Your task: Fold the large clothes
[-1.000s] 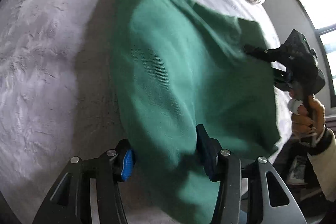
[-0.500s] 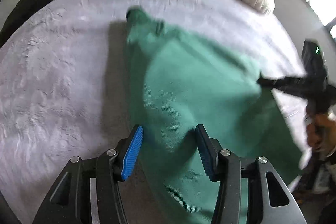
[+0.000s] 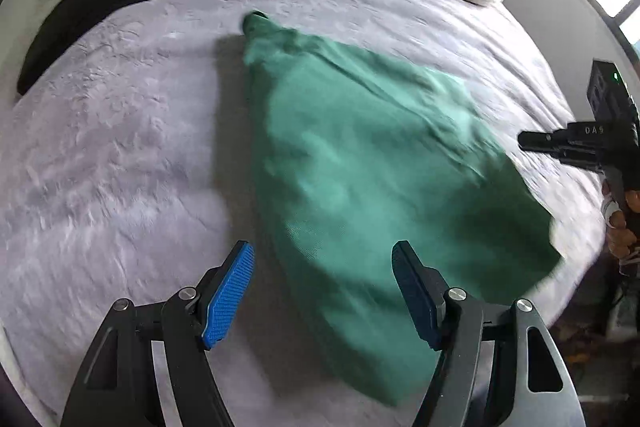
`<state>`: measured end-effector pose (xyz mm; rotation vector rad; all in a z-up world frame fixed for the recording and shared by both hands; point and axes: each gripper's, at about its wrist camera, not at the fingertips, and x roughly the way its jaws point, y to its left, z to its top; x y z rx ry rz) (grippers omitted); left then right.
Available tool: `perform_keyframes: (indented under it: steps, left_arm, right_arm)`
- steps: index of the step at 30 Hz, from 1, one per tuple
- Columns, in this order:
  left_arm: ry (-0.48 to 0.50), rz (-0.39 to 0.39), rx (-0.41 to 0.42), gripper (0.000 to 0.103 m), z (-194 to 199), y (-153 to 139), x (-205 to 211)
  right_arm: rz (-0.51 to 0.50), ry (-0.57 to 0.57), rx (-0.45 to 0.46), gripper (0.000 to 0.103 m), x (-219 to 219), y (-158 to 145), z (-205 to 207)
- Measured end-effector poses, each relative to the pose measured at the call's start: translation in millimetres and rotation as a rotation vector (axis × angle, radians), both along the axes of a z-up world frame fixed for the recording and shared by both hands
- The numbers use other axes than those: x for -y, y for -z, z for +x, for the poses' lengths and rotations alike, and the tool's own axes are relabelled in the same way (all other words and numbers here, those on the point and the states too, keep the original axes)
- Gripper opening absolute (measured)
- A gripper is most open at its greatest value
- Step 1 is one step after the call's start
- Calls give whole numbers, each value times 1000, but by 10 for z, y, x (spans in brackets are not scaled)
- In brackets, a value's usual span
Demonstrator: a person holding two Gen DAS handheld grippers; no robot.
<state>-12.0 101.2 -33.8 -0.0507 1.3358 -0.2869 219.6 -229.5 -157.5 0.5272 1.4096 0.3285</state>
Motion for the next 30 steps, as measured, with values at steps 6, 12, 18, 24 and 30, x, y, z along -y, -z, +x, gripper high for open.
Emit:
perform_keyframes:
  steps: [6, 12, 18, 24, 30]
  left_arm:
    - [91, 82, -88, 73, -395, 338, 189]
    - [33, 63, -87, 81, -488, 409, 64]
    - [0, 64, -103, 81, -487, 421, 32]
    - [-41, 49, -119, 81, -533, 430, -19]
    - [-35, 74, -127, 81, -529, 409, 34]
  right_arm:
    - [48, -112, -5, 19, -248, -305, -450]
    - [55, -209, -37, 26, -565, -355, -801]
    - [-110, -255, -36, 18, -699, -197, -924]
    - [-138, -151, -127, 5, -440, 148, -1013]
    - [-67, -51, -201, 4, -241, 413, -1128]
